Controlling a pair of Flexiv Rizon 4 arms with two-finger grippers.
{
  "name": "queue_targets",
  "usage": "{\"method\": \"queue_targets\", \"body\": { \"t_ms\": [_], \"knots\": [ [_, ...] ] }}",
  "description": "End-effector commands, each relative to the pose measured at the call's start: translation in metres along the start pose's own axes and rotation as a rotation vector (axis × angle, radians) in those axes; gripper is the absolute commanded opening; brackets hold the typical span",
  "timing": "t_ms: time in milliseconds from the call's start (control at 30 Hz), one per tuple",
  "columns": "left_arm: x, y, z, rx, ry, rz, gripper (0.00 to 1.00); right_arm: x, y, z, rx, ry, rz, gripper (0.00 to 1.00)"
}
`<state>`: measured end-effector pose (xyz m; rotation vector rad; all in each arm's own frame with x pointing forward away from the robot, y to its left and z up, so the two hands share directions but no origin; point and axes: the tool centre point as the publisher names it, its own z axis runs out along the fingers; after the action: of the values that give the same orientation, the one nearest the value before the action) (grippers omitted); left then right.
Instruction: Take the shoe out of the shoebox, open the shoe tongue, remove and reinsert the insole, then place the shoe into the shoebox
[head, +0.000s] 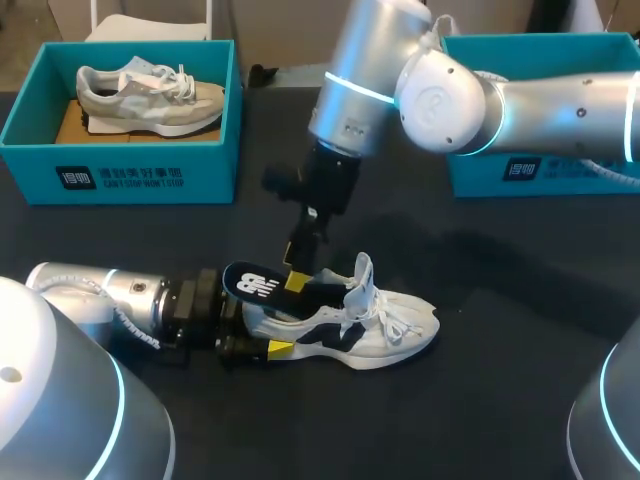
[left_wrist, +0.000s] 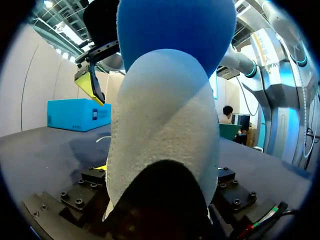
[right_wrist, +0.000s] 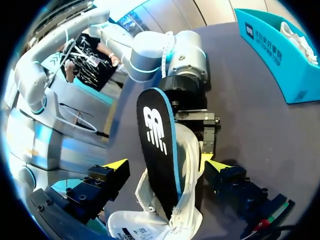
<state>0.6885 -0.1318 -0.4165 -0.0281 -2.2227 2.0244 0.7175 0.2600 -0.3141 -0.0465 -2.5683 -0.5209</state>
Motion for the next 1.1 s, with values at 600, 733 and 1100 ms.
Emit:
{"method": "queue_targets", "body": {
  "t_ms": [600, 733, 1100],
  "knots": [
    [-0.0001, 0.0001, 0.0005, 0.001, -0.002, 0.0, 0.0, 0.0016, 0.0006, -0.0066, 0.026, 0.002, 0.01, 1.0],
    [-0.0001, 0.0001, 0.0005, 0.001, -0.002, 0.0, 0.0, 0.0002, 0.0015, -0.0074, 0.002, 0.058, 0.045, 1.0],
    [-0.0001, 0.0001, 0.0005, 0.001, -0.002, 0.0, 0.0, -0.0062, 0.006, -0.0045, -0.02, 0.21, 0.083, 1.0]
  ]
}}
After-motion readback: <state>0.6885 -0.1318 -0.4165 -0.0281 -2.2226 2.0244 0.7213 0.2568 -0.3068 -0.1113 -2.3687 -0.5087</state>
